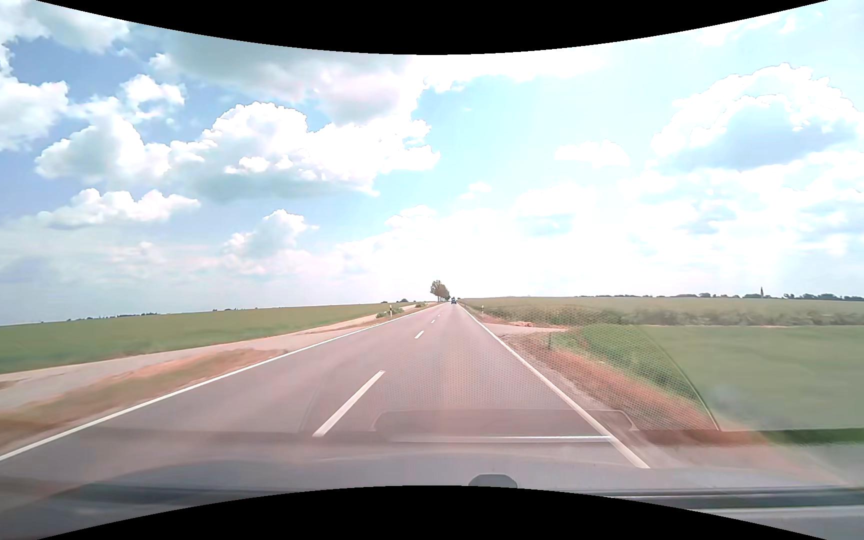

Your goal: Follow the waypoints while adhering to traffic rules and regulations

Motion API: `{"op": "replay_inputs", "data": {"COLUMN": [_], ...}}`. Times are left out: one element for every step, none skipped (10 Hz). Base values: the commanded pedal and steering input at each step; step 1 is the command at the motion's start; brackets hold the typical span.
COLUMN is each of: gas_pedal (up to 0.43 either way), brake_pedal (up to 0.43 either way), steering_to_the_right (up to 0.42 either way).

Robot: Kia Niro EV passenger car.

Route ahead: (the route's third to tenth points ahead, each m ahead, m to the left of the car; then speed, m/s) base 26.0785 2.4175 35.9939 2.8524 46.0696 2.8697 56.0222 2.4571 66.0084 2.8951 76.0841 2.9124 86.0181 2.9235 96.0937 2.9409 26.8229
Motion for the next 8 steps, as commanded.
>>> {"op": "replay_inputs", "data": {"gas_pedal": [0.26,0.26,0.248,0.248,0.248,0.248,0.24,0.228], "brake_pedal": [0.0,0.0,0.0,0.0,0.0,0.0,0.0,0.0], "steering_to_the_right": [-0.003,-0.003,-0.003,-0.003,-0.003,-0.003,-0.003,-0.003]}}
